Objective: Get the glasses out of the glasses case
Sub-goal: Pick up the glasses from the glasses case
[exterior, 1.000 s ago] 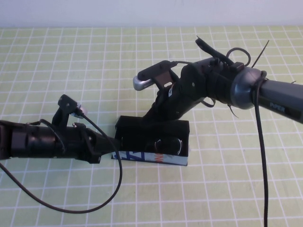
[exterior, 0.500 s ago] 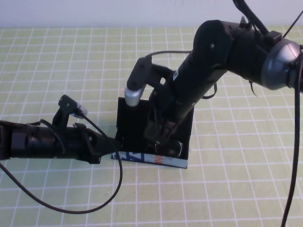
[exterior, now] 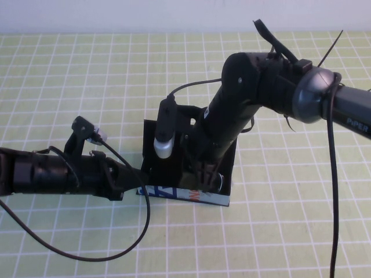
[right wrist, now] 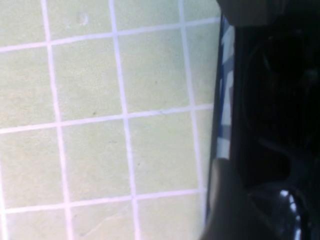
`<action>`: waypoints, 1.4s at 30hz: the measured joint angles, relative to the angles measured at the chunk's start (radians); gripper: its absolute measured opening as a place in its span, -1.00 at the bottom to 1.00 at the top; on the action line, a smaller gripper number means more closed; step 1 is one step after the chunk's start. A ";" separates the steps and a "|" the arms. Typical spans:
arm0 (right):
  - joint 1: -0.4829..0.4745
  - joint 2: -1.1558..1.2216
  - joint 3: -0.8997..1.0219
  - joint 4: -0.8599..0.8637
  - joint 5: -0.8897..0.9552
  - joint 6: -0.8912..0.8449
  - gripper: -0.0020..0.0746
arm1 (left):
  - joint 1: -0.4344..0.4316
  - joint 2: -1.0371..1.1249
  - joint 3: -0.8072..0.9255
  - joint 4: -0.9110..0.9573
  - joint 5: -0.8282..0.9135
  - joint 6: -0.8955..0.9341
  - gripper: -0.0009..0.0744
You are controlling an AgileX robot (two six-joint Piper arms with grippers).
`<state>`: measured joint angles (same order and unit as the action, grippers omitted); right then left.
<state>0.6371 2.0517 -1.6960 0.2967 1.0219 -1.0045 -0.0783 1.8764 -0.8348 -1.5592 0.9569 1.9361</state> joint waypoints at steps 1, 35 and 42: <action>0.002 0.000 0.000 0.000 -0.005 -0.008 -0.16 | 0.000 0.000 0.000 0.000 0.000 0.000 -0.99; 0.004 0.071 0.000 -0.071 -0.111 -0.025 -0.46 | 0.000 0.000 0.000 0.000 0.000 -0.012 -0.99; 0.004 0.055 -0.005 -0.061 -0.105 -0.016 -0.91 | 0.000 -0.033 0.000 0.002 0.000 -0.017 -0.99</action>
<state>0.6412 2.1063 -1.7008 0.2360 0.9172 -1.0205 -0.0783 1.8436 -0.8348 -1.5571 0.9569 1.9193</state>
